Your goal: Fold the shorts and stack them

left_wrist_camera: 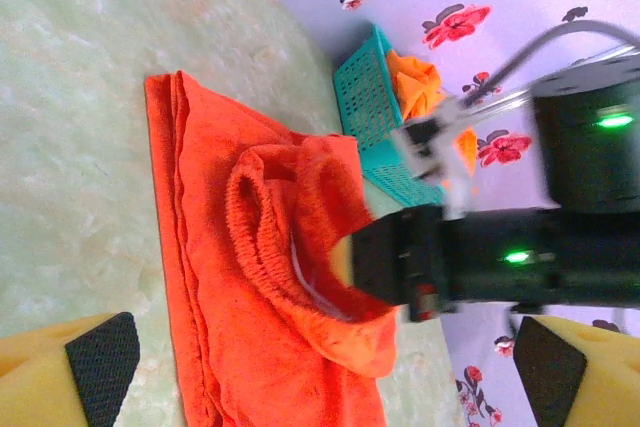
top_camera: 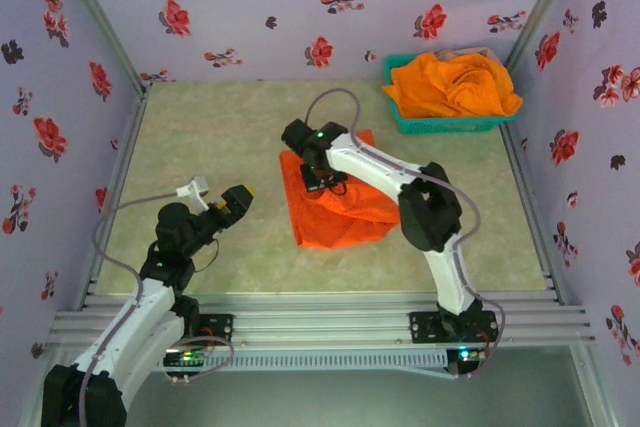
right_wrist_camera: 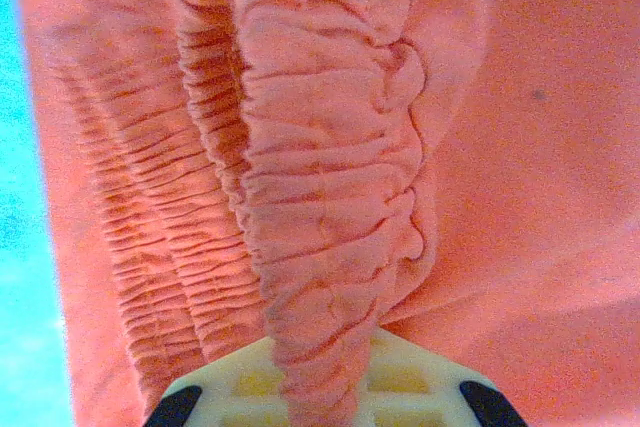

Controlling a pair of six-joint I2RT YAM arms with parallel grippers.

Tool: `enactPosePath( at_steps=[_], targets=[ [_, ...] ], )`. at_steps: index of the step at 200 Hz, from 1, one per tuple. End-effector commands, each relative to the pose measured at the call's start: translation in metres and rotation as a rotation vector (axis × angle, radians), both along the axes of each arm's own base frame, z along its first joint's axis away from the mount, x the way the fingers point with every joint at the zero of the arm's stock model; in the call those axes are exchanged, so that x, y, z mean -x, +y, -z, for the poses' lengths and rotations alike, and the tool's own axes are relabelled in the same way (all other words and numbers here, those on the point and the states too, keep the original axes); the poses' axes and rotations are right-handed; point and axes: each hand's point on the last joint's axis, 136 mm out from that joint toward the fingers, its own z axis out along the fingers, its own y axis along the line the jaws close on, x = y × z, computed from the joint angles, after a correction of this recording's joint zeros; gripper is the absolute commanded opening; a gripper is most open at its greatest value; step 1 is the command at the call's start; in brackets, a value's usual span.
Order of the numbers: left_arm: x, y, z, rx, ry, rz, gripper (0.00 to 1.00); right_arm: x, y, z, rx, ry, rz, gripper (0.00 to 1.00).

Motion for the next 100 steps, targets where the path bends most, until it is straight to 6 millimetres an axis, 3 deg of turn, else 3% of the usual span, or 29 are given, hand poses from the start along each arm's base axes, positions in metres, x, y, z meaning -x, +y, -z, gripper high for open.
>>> enactPosePath(
  at_steps=[1,18,39,80,91,100],
  targets=[
    [0.001,0.002,0.002,-0.003,-0.007,-0.003,1.0,0.003,0.004,-0.053,-0.098,-0.042,-0.005,0.0],
    [0.001,0.002,0.002,-0.003,-0.006,-0.004,0.99,0.007,0.013,-0.053,-0.124,-0.024,-0.01,0.0],
    [0.001,0.002,0.003,-0.004,-0.004,-0.006,0.99,0.019,0.027,-0.037,-0.13,0.031,-0.029,0.0],
    [0.002,0.007,0.012,-0.006,0.018,-0.031,0.99,0.063,0.08,0.026,-0.225,0.219,-0.096,0.09],
    [0.001,0.009,0.014,-0.005,0.024,-0.047,0.99,0.076,0.098,0.046,-0.296,0.299,-0.106,0.21],
    [0.001,0.011,0.014,-0.003,0.025,-0.06,0.99,0.087,0.11,0.061,-0.366,0.372,-0.097,0.37]
  ],
)
